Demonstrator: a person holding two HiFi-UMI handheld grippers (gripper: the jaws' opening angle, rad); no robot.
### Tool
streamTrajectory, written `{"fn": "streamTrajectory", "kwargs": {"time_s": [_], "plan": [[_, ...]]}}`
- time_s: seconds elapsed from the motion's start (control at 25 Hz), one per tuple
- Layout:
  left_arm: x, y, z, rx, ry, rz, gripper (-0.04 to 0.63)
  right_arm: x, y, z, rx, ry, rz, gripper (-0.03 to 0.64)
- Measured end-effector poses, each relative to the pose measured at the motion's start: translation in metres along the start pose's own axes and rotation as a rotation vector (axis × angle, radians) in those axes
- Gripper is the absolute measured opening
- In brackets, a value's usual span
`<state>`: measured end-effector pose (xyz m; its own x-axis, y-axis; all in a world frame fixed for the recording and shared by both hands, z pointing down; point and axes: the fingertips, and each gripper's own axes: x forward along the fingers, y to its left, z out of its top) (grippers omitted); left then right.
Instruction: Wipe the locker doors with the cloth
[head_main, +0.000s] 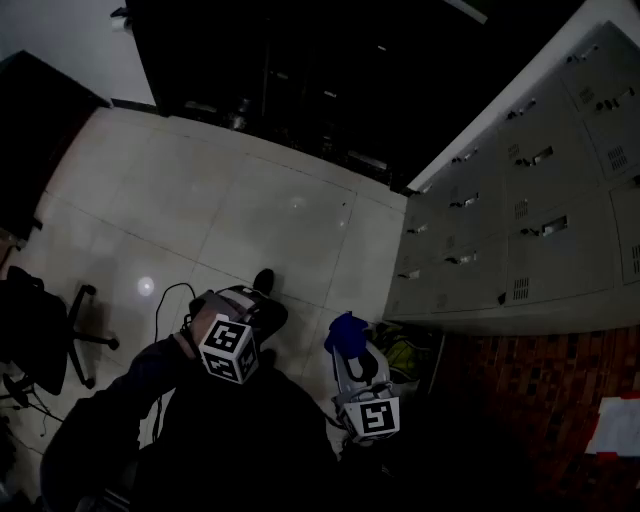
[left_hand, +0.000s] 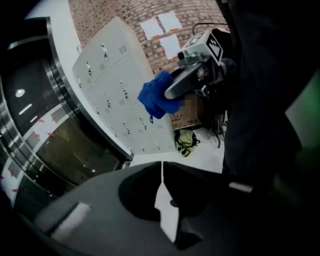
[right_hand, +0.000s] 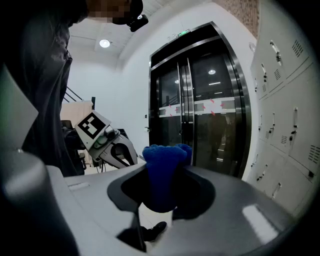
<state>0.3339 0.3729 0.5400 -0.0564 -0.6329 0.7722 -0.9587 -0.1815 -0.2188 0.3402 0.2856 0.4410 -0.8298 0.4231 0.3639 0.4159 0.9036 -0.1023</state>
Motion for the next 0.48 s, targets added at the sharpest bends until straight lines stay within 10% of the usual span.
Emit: {"fn": "streamTrajectory", "kwargs": {"time_s": [0.48], "plan": [[0.029, 0.16, -0.061, -0.052, -0.011, 0.001, 0.009, 0.159, -0.079, 0.026, -0.016, 0.095, 0.029, 0.115]]}}
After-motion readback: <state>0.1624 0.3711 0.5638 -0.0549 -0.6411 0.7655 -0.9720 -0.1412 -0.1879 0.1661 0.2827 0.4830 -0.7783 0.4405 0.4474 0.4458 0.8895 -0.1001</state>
